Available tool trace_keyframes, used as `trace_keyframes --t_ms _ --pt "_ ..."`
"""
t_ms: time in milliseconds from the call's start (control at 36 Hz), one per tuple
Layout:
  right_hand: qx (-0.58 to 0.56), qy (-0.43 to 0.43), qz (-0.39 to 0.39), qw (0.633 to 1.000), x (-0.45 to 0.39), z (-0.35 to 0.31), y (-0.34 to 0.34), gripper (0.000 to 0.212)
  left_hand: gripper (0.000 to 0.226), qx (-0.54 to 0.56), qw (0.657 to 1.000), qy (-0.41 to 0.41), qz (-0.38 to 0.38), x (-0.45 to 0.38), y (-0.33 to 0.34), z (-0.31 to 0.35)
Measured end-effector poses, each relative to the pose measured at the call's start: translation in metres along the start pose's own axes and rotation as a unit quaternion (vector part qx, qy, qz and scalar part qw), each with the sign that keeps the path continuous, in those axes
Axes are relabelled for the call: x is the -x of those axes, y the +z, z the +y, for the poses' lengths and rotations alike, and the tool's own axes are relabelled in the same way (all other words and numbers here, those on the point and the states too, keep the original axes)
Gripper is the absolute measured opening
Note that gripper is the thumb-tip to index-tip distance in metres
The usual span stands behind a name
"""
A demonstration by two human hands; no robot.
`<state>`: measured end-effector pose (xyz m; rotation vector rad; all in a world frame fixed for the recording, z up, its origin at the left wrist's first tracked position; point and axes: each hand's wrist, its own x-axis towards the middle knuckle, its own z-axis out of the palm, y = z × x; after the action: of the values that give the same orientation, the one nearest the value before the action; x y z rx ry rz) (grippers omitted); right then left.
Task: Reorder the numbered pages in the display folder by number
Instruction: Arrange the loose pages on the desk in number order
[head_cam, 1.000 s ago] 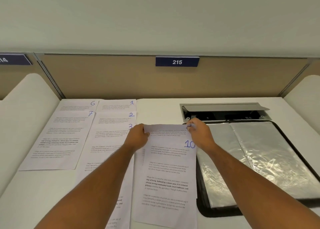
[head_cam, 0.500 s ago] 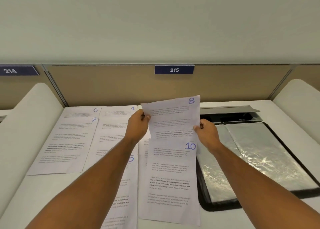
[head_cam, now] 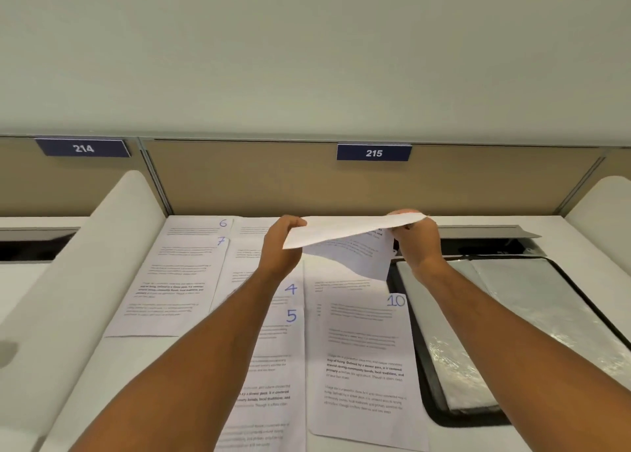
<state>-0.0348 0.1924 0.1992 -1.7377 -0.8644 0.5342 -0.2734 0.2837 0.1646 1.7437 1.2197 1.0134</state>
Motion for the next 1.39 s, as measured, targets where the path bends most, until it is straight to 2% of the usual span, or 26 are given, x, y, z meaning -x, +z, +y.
trace_keyframes --t_ms 83,167,194,250,306,361,417,472,611,778,889,1056,1194,1278,1389 --pt "-0.047 -0.008 -0.025 0.999 0.009 -0.009 0.01 0.006 0.016 -0.003 1.0 -0.004 0.002 -0.001 -0.02 0.002" --pt "-0.019 0.003 -0.035 0.999 0.011 -0.016 0.028 0.017 0.006 0.016 0.999 -0.025 0.015 -0.003 -0.038 -0.001" --pt "-0.006 0.011 -0.037 0.999 0.013 -0.018 0.036 0.02 0.017 0.014 0.999 -0.025 0.021 -0.003 -0.044 -0.002" --pt "-0.011 0.038 -0.039 0.998 0.016 -0.023 0.054 0.018 0.025 -0.005 0.998 -0.042 0.04 -0.003 -0.055 -0.008" --pt "-0.014 0.066 -0.031 0.997 0.02 -0.025 0.073 0.02 0.015 -0.018 0.996 -0.065 0.059 -0.004 -0.067 -0.017" --pt "0.013 0.052 -0.036 0.998 0.026 -0.025 0.092 0.022 0.006 -0.021 0.993 -0.098 0.066 -0.003 -0.08 -0.028" --pt "0.015 0.054 -0.051 0.997 0.031 -0.024 0.11 0.011 0.013 -0.011 0.99 -0.123 0.074 -0.001 -0.093 -0.042" --pt "0.027 0.065 -0.061 0.996 0.037 -0.023 0.127 0.019 0.018 -0.02 0.987 -0.134 0.089 0.002 -0.107 -0.052" --pt "0.043 0.085 -0.101 0.99 0.061 -0.021 0.177 0.017 0.019 -0.061 0.977 -0.164 0.123 0.011 -0.141 -0.089" --pt "0.071 0.069 -0.186 0.978 0.096 -0.011 0.238 0.031 0.026 -0.098 0.96 -0.204 0.167 0.027 -0.175 -0.13" --pt "0.064 0.066 -0.202 0.975 0.116 -0.001 0.273 0.033 0.029 -0.113 0.95 -0.225 0.187 0.042 -0.195 -0.156" --pt "0.108 0.038 -0.223 0.968 0.142 0.014 0.314 0.042 0.025 -0.172 0.934 -0.241 0.2 0.06 -0.217 -0.187" --pt "0.145 0.007 -0.235 0.961 0.157 0.026 0.341 0.03 0.021 -0.206 0.924 -0.248 0.206 0.066 -0.229 -0.207" --pt "0.168 -0.009 -0.247 0.954 0.161 0.036 0.352 0.023 0.033 -0.235 0.925 -0.224 0.199 0.068 -0.233 -0.219" --pt "0.192 -0.021 -0.262 0.946 0.162 0.044 0.359 0.027 0.044 -0.275 0.923 -0.199 0.182 0.067 -0.235 -0.235"
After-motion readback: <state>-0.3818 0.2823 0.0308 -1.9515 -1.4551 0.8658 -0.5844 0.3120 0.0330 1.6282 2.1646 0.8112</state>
